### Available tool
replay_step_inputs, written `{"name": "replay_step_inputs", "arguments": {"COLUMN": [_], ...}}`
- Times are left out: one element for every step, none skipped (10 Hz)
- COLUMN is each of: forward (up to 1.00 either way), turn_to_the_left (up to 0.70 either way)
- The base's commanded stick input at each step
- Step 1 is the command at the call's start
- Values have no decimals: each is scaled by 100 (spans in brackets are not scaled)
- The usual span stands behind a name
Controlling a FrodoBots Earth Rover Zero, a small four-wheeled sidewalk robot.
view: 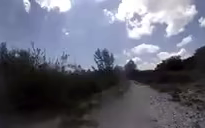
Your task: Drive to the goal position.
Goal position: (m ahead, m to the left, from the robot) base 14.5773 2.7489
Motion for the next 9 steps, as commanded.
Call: {"name": "replay_step_inputs", "arguments": {"forward": [85,85,85,85,85,85,85,85,85], "turn_to_the_left": [-34,-34,-31,-5,0,0,0,0,0]}}
